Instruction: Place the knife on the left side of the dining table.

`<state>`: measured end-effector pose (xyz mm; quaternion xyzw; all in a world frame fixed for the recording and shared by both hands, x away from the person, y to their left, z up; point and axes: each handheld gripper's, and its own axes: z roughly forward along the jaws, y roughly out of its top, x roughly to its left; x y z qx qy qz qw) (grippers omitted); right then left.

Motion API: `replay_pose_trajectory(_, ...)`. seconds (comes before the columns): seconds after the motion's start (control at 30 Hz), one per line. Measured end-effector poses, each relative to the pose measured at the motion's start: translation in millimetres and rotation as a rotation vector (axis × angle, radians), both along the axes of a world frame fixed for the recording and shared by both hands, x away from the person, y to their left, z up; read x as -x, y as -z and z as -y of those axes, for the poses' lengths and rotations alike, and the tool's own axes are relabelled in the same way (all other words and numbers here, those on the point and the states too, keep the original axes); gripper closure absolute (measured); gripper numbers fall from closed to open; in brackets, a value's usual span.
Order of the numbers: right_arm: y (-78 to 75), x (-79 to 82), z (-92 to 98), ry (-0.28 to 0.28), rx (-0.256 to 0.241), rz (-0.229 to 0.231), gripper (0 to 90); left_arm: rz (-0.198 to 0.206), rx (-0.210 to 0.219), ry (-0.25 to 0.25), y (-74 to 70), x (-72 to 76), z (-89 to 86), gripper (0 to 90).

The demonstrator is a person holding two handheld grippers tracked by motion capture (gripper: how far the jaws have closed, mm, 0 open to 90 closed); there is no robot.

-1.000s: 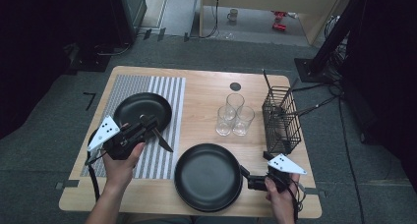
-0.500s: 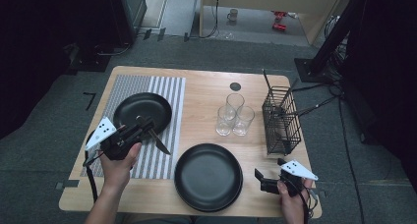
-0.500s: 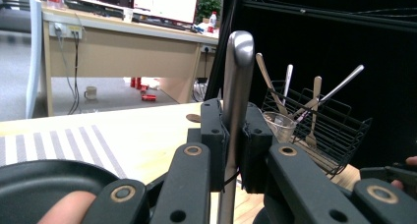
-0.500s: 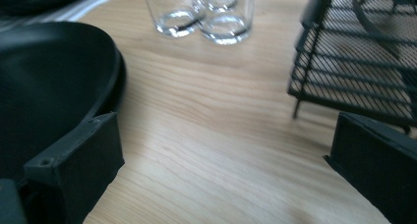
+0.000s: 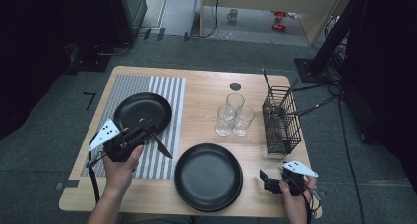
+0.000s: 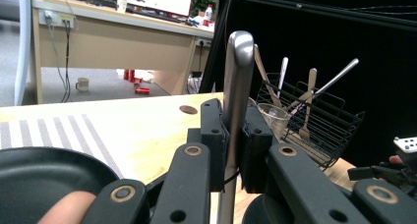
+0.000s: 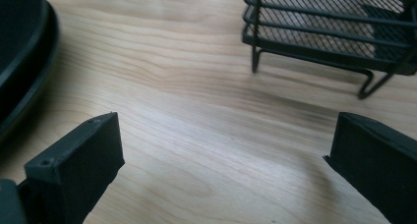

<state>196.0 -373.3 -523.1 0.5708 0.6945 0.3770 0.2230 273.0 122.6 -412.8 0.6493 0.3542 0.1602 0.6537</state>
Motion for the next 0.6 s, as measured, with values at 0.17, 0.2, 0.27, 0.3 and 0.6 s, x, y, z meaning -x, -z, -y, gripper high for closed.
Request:
replay_pose_trajectory(0.17, 1.7, -5.0, 1.1, 0.038, 0.035, -0.053, 0.0, -0.012, -0.005, -0.002, 3.0, -0.9, 0.4, 84.8)
replay_pose_trajectory(0.2, 2.4, -6.9, 1.4, 0.041, 0.038, -0.071, 0.0, -0.014, -0.006, -0.002, 3.4, -1.1, 0.5, 84.8)
replay_pose_trajectory(0.27, 2.8, -8.5, 0.5, 0.047, 0.058, -0.082, 0.0, -0.017, -0.006, -0.003, 3.9, -1.1, 0.6, 84.8)
replay_pose_trajectory(0.3, 3.1, -8.7, -1.2, 0.048, 0.076, -0.083, 0.0, -0.018, -0.007, -0.003, 4.1, -1.0, 0.5, 84.8)
replay_pose_trajectory(0.6, 3.7, -9.4, -6.1, 0.041, 0.117, -0.087, 0.0, -0.034, -0.01, -0.042, 6.9, 2.4, -5.1, 84.7)
